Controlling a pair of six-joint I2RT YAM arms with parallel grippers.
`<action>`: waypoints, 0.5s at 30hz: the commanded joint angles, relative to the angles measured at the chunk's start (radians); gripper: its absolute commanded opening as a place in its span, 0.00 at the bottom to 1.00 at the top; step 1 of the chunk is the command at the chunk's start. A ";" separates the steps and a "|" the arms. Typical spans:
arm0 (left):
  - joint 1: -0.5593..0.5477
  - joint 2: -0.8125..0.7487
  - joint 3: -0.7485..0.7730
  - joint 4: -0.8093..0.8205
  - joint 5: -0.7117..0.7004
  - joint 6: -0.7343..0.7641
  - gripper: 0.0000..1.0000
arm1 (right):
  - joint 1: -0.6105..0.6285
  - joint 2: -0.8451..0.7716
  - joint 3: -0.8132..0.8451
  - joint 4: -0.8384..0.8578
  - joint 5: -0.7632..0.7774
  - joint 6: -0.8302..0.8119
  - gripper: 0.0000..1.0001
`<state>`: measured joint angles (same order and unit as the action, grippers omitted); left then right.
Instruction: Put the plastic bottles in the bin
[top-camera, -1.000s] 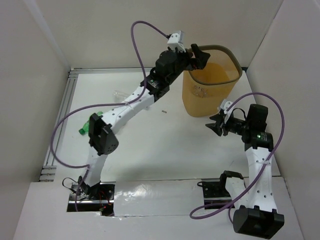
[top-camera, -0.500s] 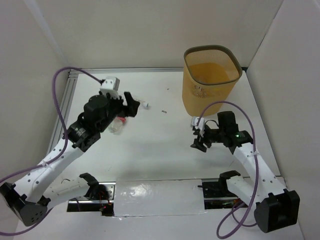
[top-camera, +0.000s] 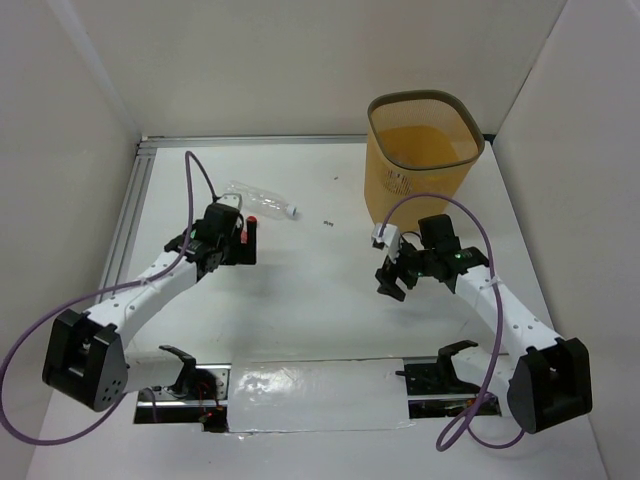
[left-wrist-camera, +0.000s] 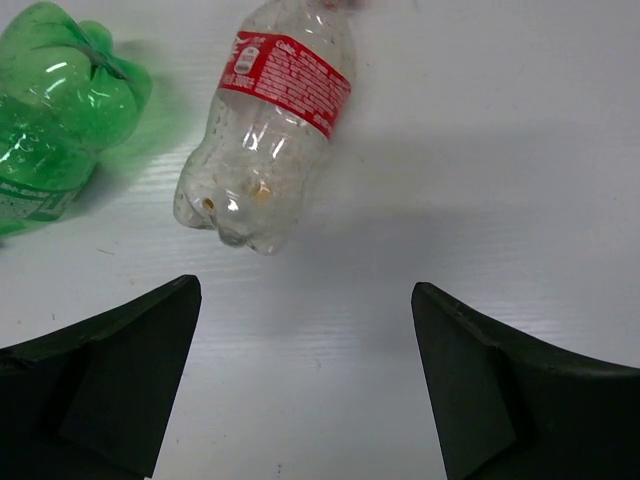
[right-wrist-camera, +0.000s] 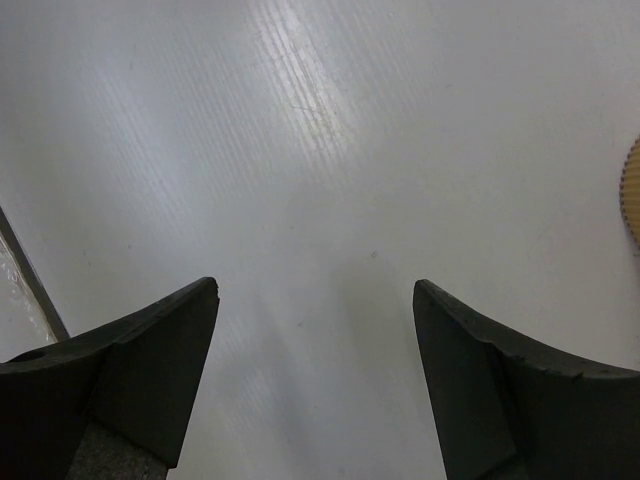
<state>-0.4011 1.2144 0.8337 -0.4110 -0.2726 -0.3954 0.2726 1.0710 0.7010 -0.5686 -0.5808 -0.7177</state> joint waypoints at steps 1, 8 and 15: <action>0.039 0.052 0.054 0.087 -0.001 0.072 1.00 | -0.002 -0.009 0.023 0.041 0.009 0.040 0.86; 0.071 0.230 0.107 0.161 -0.010 0.158 1.00 | -0.033 -0.039 0.005 0.022 -0.011 0.040 0.88; 0.081 0.449 0.209 0.175 -0.037 0.194 0.96 | -0.053 -0.039 0.005 0.013 -0.020 0.040 0.88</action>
<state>-0.3275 1.5887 0.9874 -0.2733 -0.2806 -0.2390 0.2371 1.0512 0.7002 -0.5678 -0.5797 -0.6876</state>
